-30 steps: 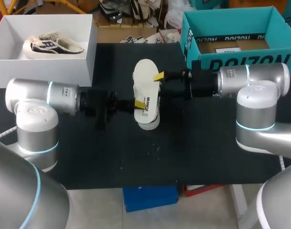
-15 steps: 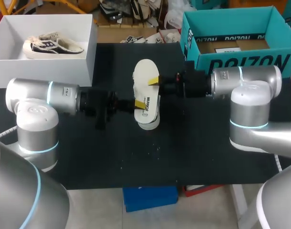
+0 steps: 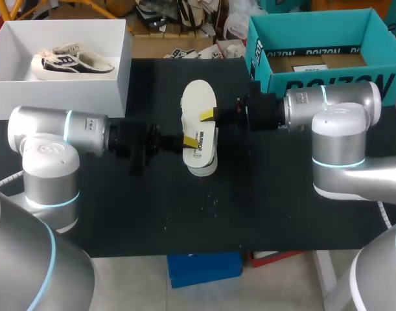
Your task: Take the shoe out of the shoebox, open the shoe tongue, remove and reinsert the insole, then place the shoe into the shoebox
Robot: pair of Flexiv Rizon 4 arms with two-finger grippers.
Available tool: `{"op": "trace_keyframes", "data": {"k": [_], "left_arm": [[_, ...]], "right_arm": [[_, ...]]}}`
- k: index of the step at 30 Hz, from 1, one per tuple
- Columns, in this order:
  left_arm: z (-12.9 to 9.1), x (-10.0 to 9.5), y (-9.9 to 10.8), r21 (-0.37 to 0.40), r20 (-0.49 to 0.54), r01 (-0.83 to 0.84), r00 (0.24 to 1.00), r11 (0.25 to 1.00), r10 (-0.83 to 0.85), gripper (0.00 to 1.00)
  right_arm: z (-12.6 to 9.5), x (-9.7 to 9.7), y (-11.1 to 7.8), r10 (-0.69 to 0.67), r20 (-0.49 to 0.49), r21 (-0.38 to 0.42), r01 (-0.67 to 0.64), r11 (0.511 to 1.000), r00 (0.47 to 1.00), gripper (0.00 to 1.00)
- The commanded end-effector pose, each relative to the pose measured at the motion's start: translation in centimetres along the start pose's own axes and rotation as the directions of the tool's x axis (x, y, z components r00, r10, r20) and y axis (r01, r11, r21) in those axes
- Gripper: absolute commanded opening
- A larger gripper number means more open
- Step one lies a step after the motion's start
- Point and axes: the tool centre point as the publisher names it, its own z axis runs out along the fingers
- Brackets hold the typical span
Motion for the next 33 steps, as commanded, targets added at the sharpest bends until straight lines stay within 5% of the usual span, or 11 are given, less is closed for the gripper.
{"op": "trace_keyframes", "data": {"k": [1, 7, 13, 15, 17, 30, 33], "left_arm": [[-1.0, -1.1, -0.3, -0.078, -0.158, -0.018, 0.987, 0.997, 0.005, 1.00], [-4.4, -3.7, -1.8, -0.108, -0.601, 0.003, 0.796, 0.994, -0.068, 1.00], [-6.5, -7.2, -1.9, -0.225, -0.851, -0.028, 0.492, 0.974, -0.183, 1.00], [-6.1, -8.8, -2.0, -0.212, -0.870, -0.072, 0.469, 0.975, -0.154, 1.00], [-5.1, -10.5, -2.3, -0.149, -0.847, -0.134, 0.528, 0.980, -0.057, 1.00], [-5.1, -10.5, -2.3, -0.149, -0.847, -0.134, 0.528, 0.980, -0.057, 1.00], [-4.2, -10.2, -2.1, -0.118, -0.881, -0.077, 0.469, 0.990, -0.069, 1.00]], "right_arm": [[0.1, 0.1, 0.3, 0.002, 0.005, 0.005, -0.002, 1.000, 1.000, 0.00], [0.1, 0.1, 0.3, 0.002, 0.005, 0.005, -0.002, 1.000, 1.000, 0.00], [0.1, 0.1, 0.3, 0.002, 0.005, 0.005, -0.002, 1.000, 1.000, 0.00], [0.1, 0.1, 0.3, 0.002, 0.005, 0.005, -0.002, 1.000, 1.000, 0.00], [0.1, 0.1, 0.3, 0.002, 0.005, 0.005, -0.002, 1.000, 1.000, 0.00], [0.1, 0.1, 0.3, 0.002, 0.005, 0.005, -0.002, 1.000, 1.000, 0.00], [0.1, 0.1, 0.3, 0.002, 0.005, 0.005, -0.002, 1.000, 1.000, 0.00]]}}
